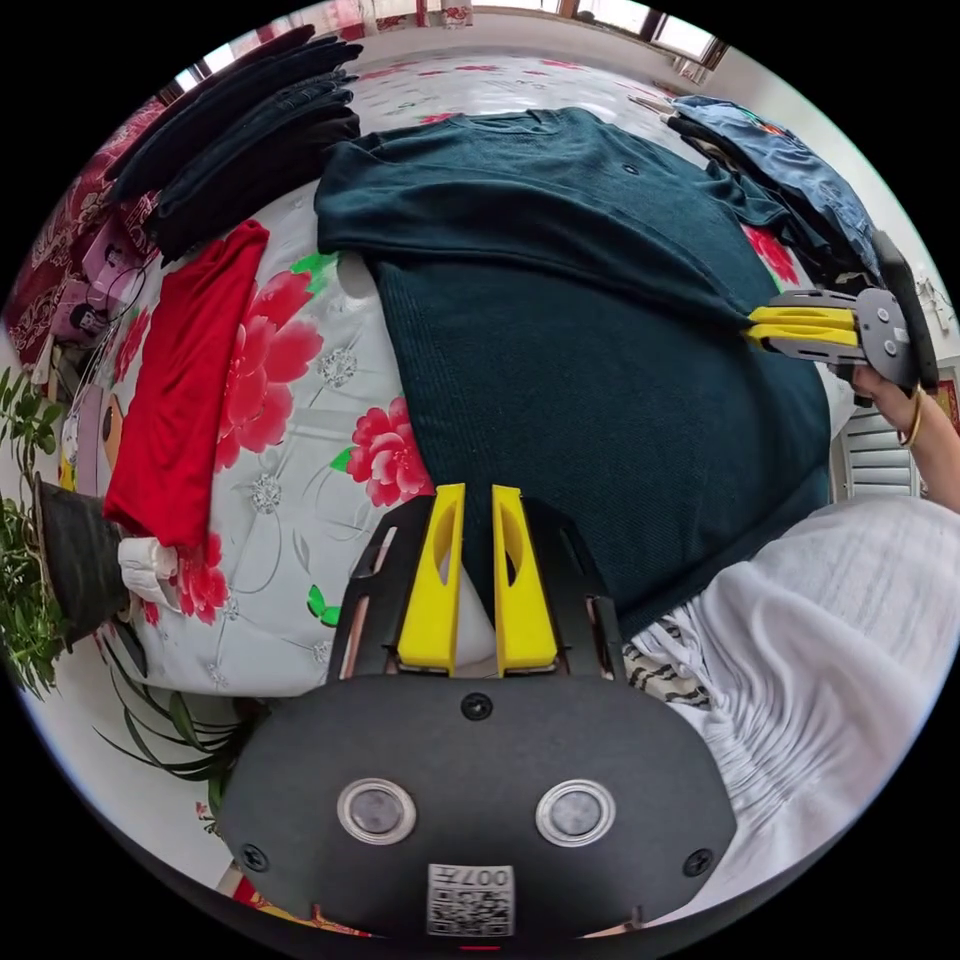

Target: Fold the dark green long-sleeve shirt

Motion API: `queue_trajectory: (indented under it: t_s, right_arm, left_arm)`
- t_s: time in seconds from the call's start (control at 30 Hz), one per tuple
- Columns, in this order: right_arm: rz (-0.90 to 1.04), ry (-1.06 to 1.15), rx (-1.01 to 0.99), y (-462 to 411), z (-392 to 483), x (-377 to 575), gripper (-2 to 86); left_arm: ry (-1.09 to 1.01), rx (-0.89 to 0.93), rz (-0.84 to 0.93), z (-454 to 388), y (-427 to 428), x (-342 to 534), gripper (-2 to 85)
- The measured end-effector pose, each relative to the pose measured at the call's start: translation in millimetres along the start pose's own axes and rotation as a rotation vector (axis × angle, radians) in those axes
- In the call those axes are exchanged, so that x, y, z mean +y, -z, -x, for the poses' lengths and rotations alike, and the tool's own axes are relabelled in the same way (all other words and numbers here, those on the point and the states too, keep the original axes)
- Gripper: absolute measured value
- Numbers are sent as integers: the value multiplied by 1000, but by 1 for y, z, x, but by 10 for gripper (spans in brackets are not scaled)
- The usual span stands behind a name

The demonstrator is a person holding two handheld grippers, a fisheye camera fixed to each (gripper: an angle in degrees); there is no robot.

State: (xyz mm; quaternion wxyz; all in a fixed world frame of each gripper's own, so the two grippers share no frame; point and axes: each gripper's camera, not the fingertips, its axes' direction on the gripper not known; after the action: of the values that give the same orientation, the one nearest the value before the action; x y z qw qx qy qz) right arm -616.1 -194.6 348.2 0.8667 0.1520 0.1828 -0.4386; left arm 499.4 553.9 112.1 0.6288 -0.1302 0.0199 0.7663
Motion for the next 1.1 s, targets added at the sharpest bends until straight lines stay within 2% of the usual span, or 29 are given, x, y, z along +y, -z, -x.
queue_trajectory:
  t_s: [0.1, 0.23, 0.37, 0.43, 0.57, 0.7, 0.73, 0.8, 0.93, 1.03, 1.1]
  right_arm:
    - [-58, 24, 70, 38, -10, 35, 5]
    - [-30, 16, 97, 54, -17, 76, 4]
    - [98, -128, -37, 26, -34, 105, 12]
    - [50, -216, -131, 31, -49, 116, 23]
    - [-188, -602, -296, 58, -126, 164, 60]
    - [-397, -1111, -331, 69, -229, 243, 80]
    - [-421, -1174, -330, 70, -242, 254, 80]
    - [-495, -1357, -303, 73, -287, 291, 83]
    - [-478, -1462, -183, 79, -341, 309, 90]
    - [-361, -1379, 14, 91, -379, 288, 100]
    - [-221, -1210, 162, 91, -403, 255, 105]
  left_arm:
    - [0, 2, -10, -6, 3, -5, 51]
    - [3, -5, -21, -16, 6, -12, 45]
    - [11, -13, -21, -24, 8, -20, 43]
    - [13, -6, -14, -26, 10, -25, 44]
    - [27, 11, -8, -27, 11, -31, 45]
    - [28, 7, 10, -31, 13, -40, 46]
    - [28, 5, 18, -32, 13, -43, 47]
    - [43, 8, 30, -33, 13, -47, 46]
    - [96, 16, 51, -34, 13, -53, 45]
    - [112, 1, 76, -37, 12, -59, 43]
    - [137, -2, 94, -37, 11, -63, 41]
